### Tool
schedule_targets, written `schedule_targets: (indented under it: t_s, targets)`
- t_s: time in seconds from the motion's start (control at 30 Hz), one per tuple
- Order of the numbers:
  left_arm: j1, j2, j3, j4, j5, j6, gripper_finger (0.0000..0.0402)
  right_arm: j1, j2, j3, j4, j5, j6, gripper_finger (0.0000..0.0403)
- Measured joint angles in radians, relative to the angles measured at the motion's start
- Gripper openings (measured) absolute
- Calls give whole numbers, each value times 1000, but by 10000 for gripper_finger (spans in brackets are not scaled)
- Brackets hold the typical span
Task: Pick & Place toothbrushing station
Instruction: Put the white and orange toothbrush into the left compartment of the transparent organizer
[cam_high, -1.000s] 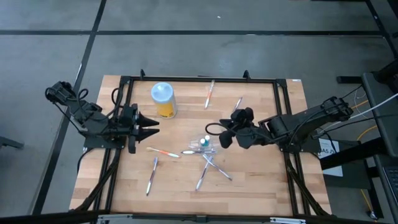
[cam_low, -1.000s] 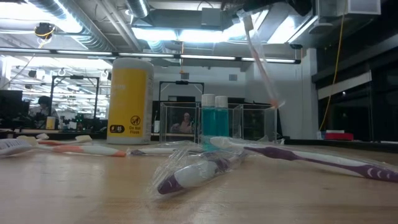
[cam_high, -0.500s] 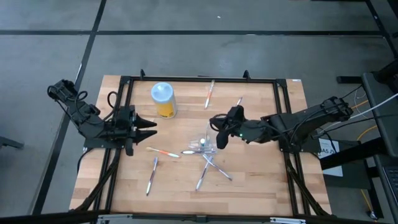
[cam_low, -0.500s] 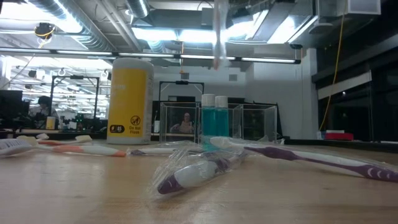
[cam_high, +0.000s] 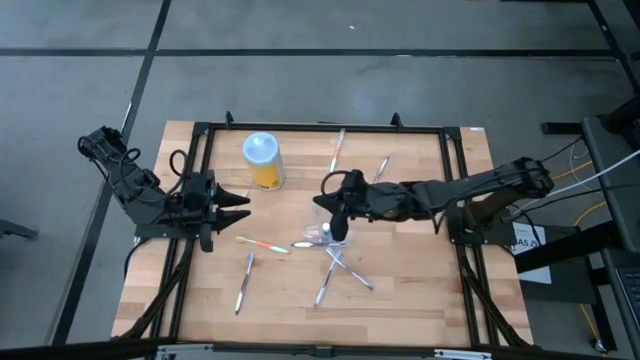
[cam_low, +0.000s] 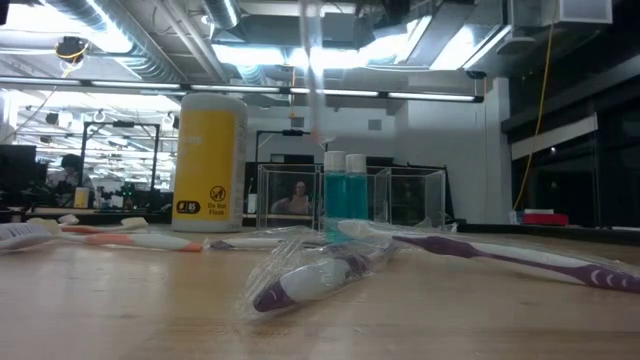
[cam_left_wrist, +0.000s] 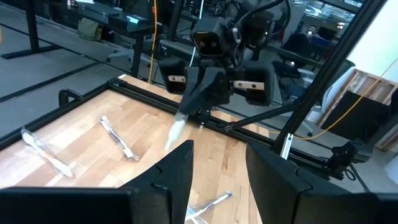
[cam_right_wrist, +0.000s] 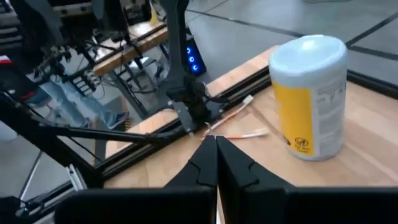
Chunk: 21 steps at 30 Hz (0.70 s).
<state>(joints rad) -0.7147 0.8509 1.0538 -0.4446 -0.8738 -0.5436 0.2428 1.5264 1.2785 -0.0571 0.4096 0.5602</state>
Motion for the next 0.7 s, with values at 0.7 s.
schedule_targets:
  t_s: [0.7]
  targets:
    - [0, 0, 0, -11, 0, -4, 143, -50, 89, 1, 60, -111, -3, 0]
